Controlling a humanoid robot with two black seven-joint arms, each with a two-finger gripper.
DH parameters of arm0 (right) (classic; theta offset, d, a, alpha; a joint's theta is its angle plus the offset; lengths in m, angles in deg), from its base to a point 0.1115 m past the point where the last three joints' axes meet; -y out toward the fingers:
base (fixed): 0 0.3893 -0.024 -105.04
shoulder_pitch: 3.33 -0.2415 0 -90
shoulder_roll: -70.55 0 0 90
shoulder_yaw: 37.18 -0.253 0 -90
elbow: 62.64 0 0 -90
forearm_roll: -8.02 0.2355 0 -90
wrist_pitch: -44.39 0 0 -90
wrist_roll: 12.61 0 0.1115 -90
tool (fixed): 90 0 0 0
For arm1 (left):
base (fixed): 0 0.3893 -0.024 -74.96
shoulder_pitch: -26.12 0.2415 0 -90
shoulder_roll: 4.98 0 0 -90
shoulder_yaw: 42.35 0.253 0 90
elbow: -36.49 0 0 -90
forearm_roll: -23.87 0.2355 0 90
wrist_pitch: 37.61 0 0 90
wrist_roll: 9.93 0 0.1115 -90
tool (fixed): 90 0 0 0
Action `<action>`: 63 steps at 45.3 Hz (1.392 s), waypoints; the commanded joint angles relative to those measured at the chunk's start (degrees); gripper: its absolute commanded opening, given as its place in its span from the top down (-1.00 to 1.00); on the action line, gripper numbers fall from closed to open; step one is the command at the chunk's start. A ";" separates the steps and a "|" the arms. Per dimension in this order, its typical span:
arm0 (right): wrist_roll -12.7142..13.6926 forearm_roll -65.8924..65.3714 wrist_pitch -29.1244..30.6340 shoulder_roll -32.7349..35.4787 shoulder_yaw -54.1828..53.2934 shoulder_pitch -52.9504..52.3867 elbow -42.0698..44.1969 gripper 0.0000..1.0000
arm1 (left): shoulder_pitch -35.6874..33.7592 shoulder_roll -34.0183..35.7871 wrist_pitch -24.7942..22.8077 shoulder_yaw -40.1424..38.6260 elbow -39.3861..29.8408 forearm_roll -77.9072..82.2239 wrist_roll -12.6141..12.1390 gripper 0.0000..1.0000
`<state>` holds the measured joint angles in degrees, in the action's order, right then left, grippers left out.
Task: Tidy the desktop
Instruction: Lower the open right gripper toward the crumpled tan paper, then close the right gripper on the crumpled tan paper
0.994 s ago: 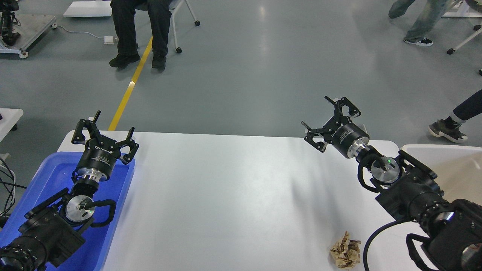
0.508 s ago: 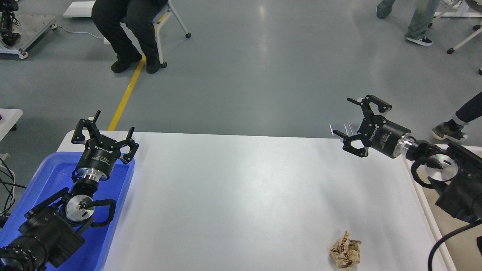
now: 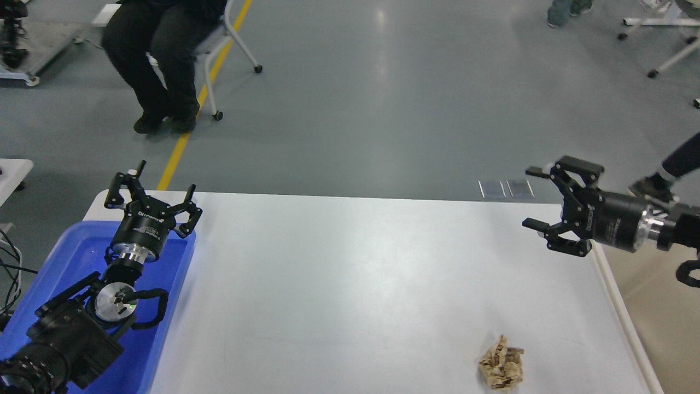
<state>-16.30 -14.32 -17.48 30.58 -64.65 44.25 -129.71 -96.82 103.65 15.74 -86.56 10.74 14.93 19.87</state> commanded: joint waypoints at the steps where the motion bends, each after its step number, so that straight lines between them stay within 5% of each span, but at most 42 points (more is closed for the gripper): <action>1: -0.45 -25.19 -13.28 5.26 -1.19 3.22 -18.01 -1.00 | 0.07 0.00 0.09 0.00 0.00 0.06 0.00 -1.00; 9: -2.99 -44.45 -15.30 6.57 -0.84 4.27 -20.38 -1.00 | -0.01 0.00 0.00 0.00 0.00 -0.02 0.00 -1.00; 24: -3.17 -49.73 -17.50 10.79 1.71 9.63 -27.85 -1.00 | -0.01 0.00 0.00 0.00 0.00 0.06 0.00 -1.00; 63: -7.21 -71.79 -34.46 0.78 -1.36 29.59 -20.57 -1.00 | -0.01 0.00 0.00 0.00 0.00 -0.02 0.00 -1.00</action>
<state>-22.63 -83.04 -48.05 33.92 -65.56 71.29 -154.05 -96.84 103.66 15.76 -86.56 10.73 14.90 19.87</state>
